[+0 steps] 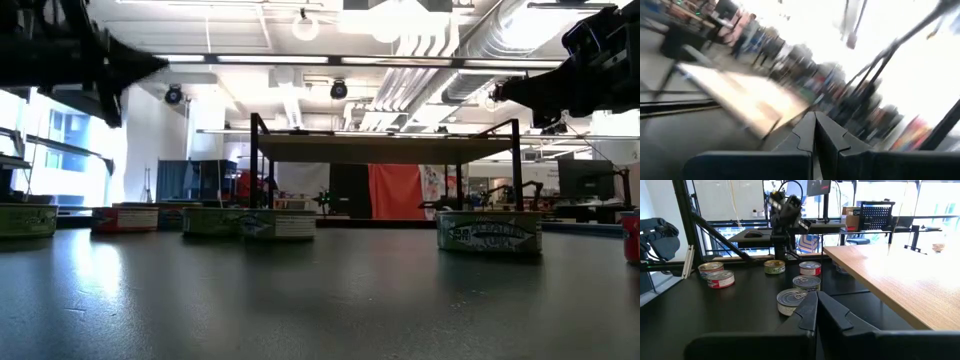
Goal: Stack canned seafood by type on shelf
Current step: Put the green tuna can on the shelf
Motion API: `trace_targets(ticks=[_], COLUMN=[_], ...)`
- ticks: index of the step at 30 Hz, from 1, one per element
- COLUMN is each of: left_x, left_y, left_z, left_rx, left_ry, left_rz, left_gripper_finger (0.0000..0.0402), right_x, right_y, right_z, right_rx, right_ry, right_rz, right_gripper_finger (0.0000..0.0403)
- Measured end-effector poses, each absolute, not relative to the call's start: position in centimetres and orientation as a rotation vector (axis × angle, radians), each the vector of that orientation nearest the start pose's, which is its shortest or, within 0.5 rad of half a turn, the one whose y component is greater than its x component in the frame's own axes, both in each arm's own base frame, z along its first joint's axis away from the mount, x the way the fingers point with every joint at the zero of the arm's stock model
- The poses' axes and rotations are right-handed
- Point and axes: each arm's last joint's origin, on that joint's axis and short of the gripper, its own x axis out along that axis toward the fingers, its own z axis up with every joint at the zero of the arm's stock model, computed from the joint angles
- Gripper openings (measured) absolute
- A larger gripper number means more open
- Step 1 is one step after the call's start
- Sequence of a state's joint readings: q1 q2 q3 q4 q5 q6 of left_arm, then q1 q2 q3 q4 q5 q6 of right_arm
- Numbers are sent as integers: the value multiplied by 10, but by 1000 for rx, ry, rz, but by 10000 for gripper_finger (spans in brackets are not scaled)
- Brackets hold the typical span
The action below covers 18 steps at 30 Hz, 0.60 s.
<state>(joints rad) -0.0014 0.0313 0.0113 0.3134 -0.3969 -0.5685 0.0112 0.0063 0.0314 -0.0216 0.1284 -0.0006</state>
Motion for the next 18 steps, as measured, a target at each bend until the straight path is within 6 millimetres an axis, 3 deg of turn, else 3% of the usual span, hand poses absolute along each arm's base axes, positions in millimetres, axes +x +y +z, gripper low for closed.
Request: trace_targets(ticks=[3,7,14,18], left_x=[92,107,153,170], left_y=[11,10,7,4], left_z=[214,248,313,357], left_rx=[-652,-578,-414,-430], left_ry=[-521,-411,-83,-175], left_rz=[239,247,228,169], left_gripper_finger=[4,37,137,180], right_x=[96,96,96,96], right_y=[-3,-3,-3,-3], right_z=[172,172,172,172], right_rx=[0,0,0,0], right_ry=[-4,-3,-3,-3], right_rz=[-117,-117,-117,-117], right_gripper_finger=[0,0,0,0])
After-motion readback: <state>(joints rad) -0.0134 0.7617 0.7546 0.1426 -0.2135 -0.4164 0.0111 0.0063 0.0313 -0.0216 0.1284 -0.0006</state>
